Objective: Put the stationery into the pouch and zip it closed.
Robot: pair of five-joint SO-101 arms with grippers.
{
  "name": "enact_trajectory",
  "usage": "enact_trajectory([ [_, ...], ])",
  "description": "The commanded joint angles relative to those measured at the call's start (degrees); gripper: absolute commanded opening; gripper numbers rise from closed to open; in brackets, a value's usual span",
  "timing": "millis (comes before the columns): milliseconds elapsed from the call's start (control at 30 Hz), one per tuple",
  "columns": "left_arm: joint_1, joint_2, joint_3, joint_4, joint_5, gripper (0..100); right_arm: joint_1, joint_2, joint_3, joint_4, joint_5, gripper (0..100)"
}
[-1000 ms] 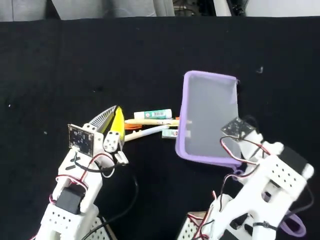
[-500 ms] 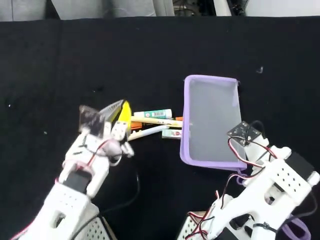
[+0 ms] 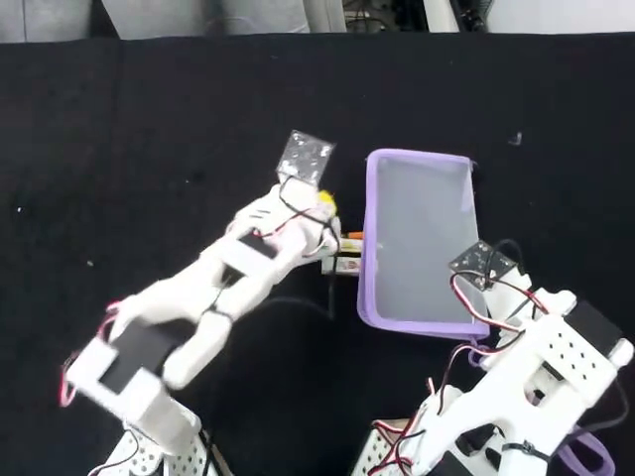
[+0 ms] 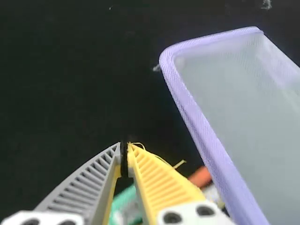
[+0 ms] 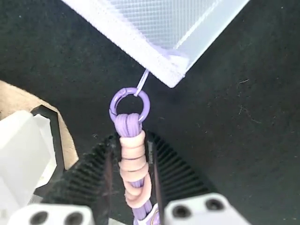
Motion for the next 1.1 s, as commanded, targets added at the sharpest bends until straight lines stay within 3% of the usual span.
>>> enact_trajectory([
  [0, 0.6, 9.6, -10.9, -5.9, 0.4, 4, -0.8, -1.5, 0.0, 0.4, 0.5, 1.2],
  [300, 4.3, 24.0, -21.6, -6.0, 0.4, 4, -4.5, -1.7, 3.7, 0.3, 0.3, 1.2],
  [867, 15.6, 26.5, -34.4, -6.2, 1.0, 4, -7.1, -1.7, 8.0, -0.1, 0.2, 1.2],
  [1067, 15.7, 26.3, -37.2, -6.0, 14.9, 4, -7.2, -1.8, 9.2, -0.2, 0.2, 1.2],
])
